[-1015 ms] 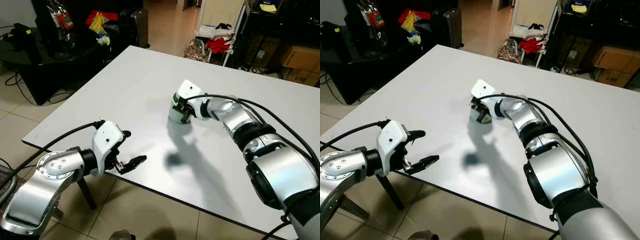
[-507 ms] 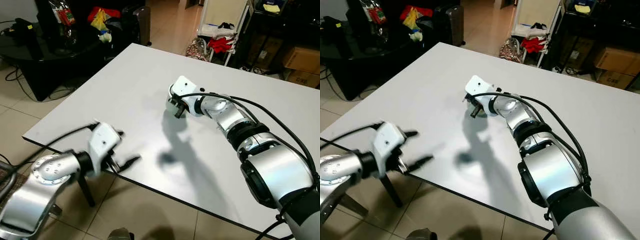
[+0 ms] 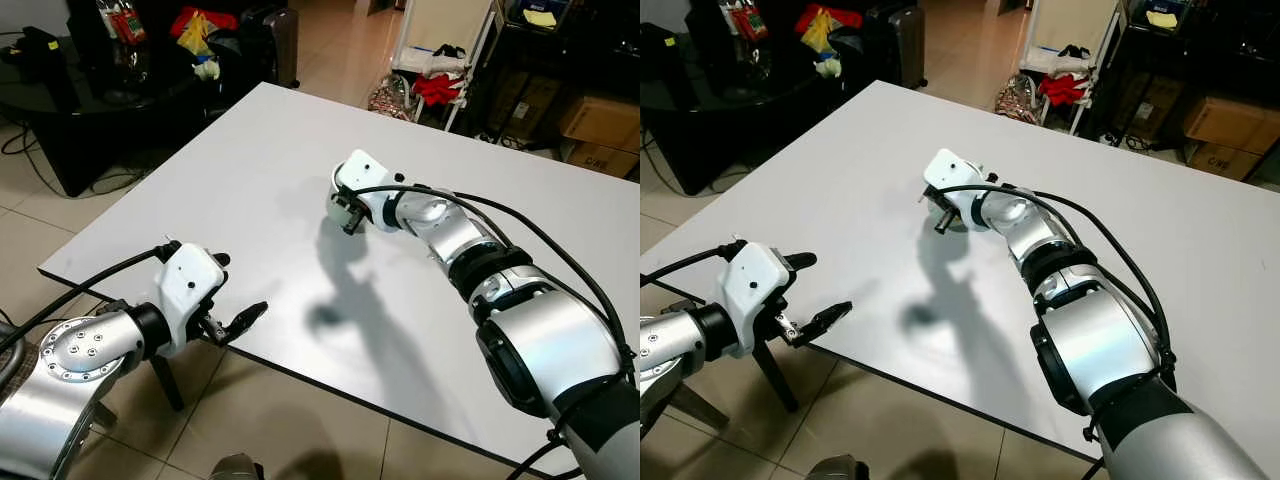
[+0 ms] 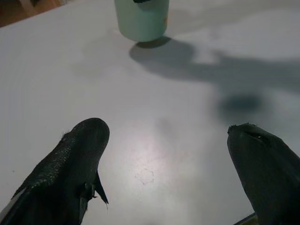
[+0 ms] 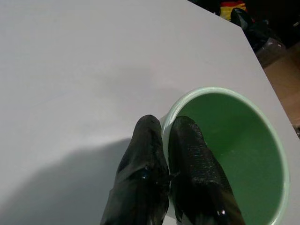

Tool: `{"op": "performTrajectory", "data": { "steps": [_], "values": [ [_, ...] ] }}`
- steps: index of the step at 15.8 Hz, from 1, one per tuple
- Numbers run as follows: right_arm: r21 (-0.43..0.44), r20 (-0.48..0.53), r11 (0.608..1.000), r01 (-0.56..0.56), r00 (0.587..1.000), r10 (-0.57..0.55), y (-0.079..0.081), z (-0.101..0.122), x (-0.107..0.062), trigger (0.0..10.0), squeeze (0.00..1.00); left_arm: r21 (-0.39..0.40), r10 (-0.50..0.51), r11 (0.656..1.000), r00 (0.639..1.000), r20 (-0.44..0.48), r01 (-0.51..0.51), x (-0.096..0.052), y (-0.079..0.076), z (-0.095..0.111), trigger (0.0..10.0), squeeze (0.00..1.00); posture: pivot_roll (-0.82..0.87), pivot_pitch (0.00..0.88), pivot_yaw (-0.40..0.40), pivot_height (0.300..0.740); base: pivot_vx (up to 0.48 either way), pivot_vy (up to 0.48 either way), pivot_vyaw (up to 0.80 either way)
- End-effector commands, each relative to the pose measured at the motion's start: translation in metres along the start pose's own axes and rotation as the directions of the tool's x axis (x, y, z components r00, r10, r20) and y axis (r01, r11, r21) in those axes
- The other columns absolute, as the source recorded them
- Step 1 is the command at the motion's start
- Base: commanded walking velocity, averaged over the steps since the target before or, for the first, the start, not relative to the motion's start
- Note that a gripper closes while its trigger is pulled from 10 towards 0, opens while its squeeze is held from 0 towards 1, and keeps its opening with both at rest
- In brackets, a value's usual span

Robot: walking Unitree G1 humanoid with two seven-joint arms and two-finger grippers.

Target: Setting the table

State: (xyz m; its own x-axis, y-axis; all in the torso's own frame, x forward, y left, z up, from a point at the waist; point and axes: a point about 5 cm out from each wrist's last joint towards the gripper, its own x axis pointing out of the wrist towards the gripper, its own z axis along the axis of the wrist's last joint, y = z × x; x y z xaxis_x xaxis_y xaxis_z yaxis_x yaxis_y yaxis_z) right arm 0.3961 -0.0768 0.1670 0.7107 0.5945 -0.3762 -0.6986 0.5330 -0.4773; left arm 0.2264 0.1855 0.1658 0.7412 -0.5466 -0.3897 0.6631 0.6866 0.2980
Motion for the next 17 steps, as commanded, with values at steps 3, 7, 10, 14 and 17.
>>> {"op": "performTrajectory", "data": {
  "steps": [3,7,10,14,17],
  "values": [
    [-0.025,0.014,0.999,0.027,1.000,-0.026,-0.008,0.007,-0.002,10.0,0.00,0.013,-0.018,1.000,1.000,0.000,0.018,-0.005,-0.004,0.004,10.0,0.00,0.22,0.049,-0.095,0.740,0.000,0.000,0.00],
    [0.009,0.022,0.999,0.049,0.999,-0.049,-0.010,0.007,-0.003,10.0,1.00,0.013,-0.029,1.000,1.000,-0.003,0.029,-0.004,-0.004,0.005,10.0,0.00,0.22,0.050,-0.090,0.740,0.000,0.000,0.00],
    [0.002,0.021,0.999,0.044,0.999,-0.044,-0.010,0.007,-0.003,10.0,1.00,0.014,-0.032,0.999,0.999,-0.010,0.032,-0.004,-0.003,0.005,10.0,0.00,0.22,0.046,-0.085,0.740,0.000,0.000,0.00],
    [-0.017,0.075,0.998,0.055,0.996,-0.054,-0.025,0.020,-0.009,10.0,1.00,0.024,-0.019,1.000,1.000,0.006,0.019,0.000,0.004,0.007,10.0,0.00,0.20,0.006,-0.074,0.740,0.000,0.000,0.00],
    [0.039,0.216,0.999,0.031,0.976,-0.038,-0.050,0.034,-0.029,10.0,1.00,-0.025,0.014,1.000,0.997,0.074,-0.013,0.005,0.013,0.015,10.0,0.00,0.17,0.000,-0.052,0.740,0.000,0.000,0.00]
  ]
}}
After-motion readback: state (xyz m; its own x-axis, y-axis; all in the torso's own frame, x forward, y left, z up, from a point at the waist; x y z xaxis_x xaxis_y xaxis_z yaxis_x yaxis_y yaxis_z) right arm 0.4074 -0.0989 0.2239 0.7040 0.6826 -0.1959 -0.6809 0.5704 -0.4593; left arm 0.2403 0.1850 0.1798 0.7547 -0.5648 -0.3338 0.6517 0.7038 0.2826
